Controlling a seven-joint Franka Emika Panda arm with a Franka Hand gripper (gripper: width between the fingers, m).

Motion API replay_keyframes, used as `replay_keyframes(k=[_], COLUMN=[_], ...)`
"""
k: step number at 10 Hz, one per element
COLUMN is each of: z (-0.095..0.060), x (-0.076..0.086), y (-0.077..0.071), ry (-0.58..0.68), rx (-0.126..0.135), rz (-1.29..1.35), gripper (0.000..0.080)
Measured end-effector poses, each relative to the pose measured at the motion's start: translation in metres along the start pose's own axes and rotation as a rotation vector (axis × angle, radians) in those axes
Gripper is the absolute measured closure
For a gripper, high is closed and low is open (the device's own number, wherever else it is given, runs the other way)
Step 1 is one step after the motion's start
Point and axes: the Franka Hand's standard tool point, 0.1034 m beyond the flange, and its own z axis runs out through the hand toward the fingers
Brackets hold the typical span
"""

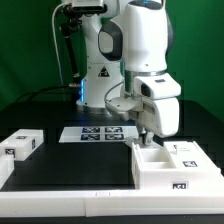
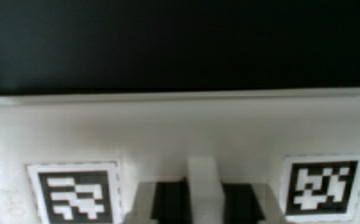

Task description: Assemble cabinet

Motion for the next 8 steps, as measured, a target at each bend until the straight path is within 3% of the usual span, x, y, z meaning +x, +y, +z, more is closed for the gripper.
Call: replay_keyframes(k=[2,5,7,8], z=[-0.006,-0.028,-0.044,-0.056], x=[-0.003,-0.008,-0.015,-0.020], y=[-0.001,-0.001,0.001,0.009], ry=[-0.013,-0.060,-0.097,-0.113], rx=[0.016,0.034,0.066,0.052], rz=[0.056,0.182,0.196,0.195], gripper=[0.0732,0.0731,0.0731,0.0731])
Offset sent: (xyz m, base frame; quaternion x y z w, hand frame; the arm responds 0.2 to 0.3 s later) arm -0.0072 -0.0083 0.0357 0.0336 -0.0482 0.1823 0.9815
